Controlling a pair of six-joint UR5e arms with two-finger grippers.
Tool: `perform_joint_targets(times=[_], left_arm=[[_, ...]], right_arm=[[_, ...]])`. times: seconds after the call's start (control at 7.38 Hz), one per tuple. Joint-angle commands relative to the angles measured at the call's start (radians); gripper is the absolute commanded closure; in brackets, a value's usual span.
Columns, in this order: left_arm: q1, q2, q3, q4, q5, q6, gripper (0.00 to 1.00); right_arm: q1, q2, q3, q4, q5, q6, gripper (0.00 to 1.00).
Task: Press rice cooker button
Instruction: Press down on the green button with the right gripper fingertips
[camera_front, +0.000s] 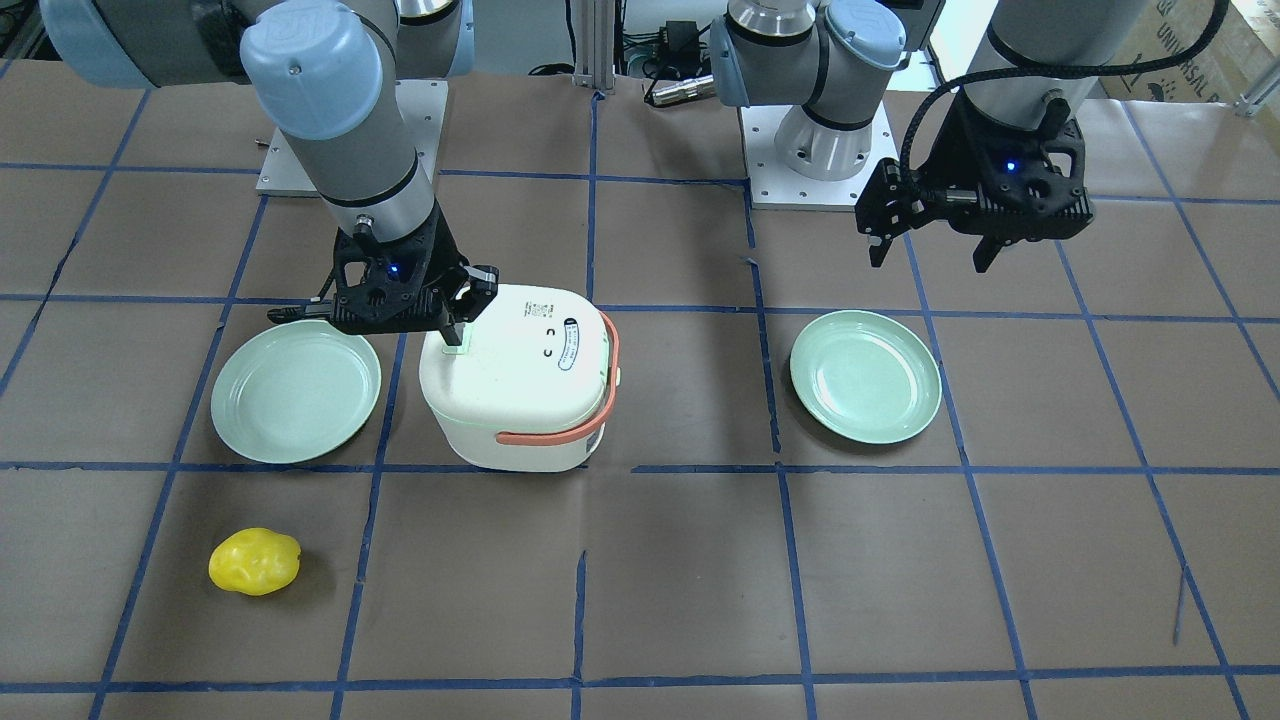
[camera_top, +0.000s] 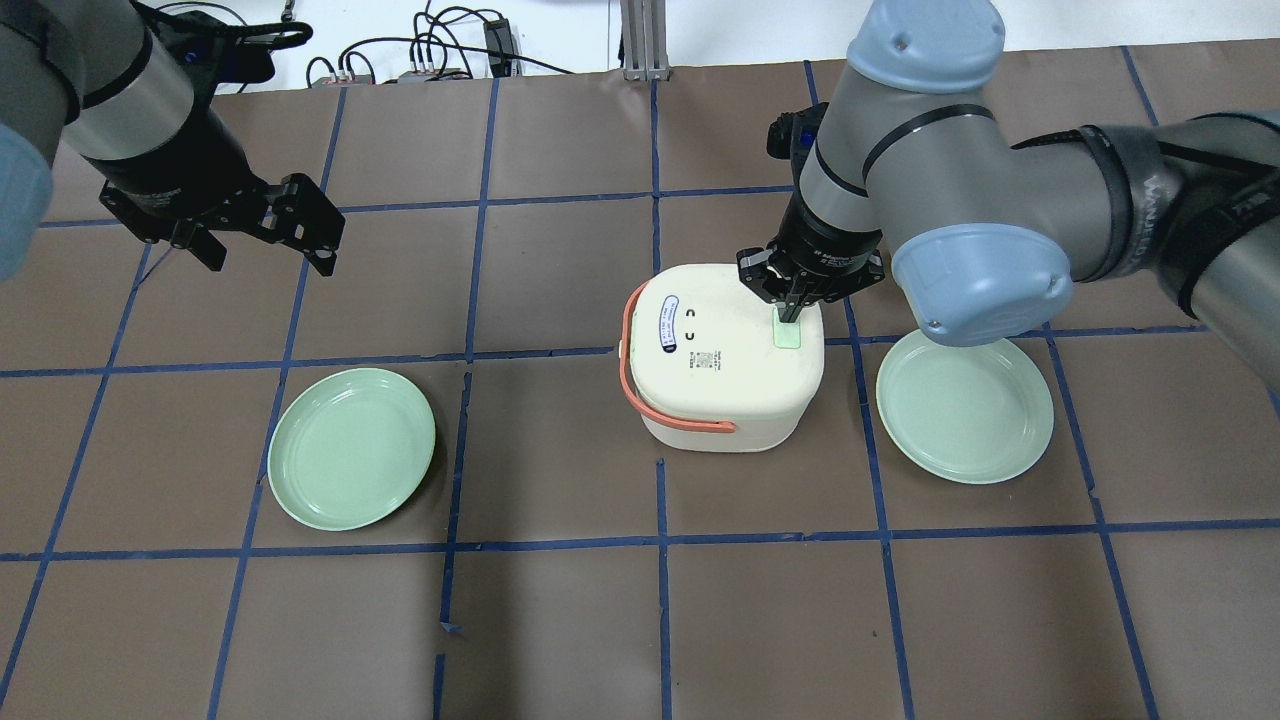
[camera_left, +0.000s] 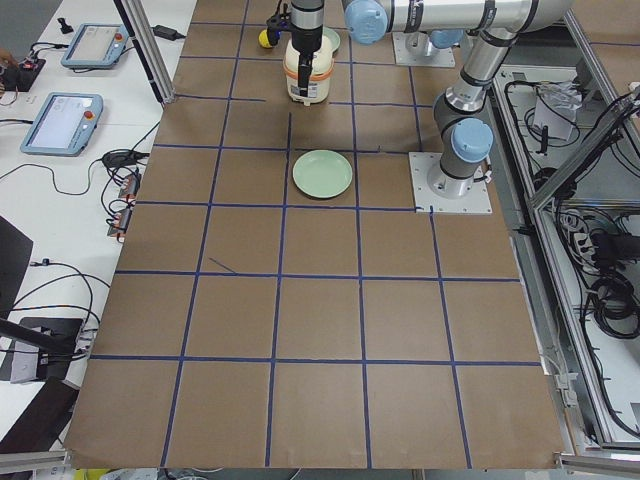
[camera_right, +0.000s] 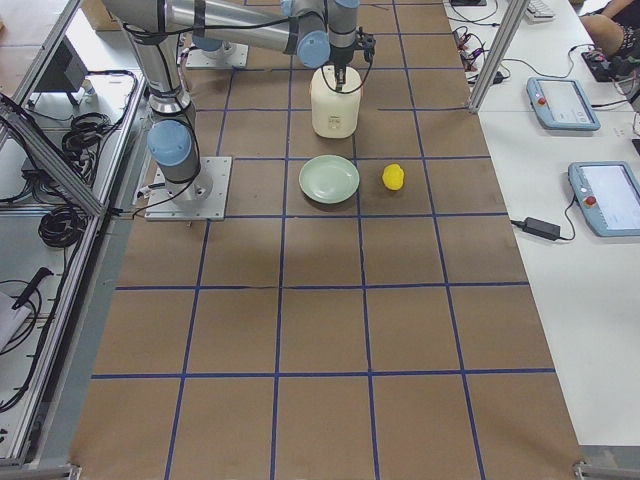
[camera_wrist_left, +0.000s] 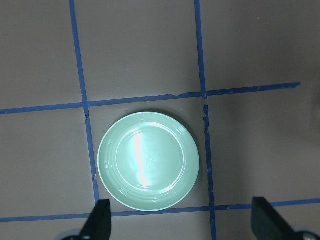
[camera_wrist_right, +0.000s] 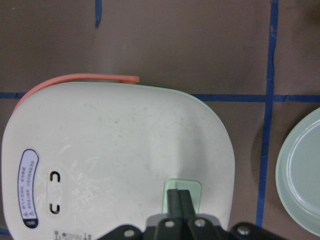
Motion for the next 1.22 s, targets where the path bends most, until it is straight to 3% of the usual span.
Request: perform_joint_targets(times=[0.0, 0.68, 0.81, 0.95, 1.08], left_arm=[[0.0, 0.0, 0.0, 0.0, 0.0, 0.001, 0.0], [0.0, 0.0, 0.0, 0.0, 0.0, 0.001, 0.0], [0.0, 0.0, 0.0, 0.0, 0.0, 0.001, 0.0], [0.0, 0.0, 0.0, 0.0, 0.0, -0.001, 0.0], [0.0, 0.0, 0.0, 0.0, 0.0, -0.001, 0.0]], right_arm=[[0.0, 0.002, 0.02, -0.014, -0.001, -0.001, 0.91], [0.0, 0.0, 0.023, -0.022, -0.001, 0.008, 0.89], [0.0, -0.015, -0.001, -0.022, -0.012, 0.018, 0.74], [-0.002, -0.02, -0.054, -0.011, -0.019, 0.022, 0.33], [-0.006, -0.024, -0.126, 0.035, -0.044, 0.02, 0.0]])
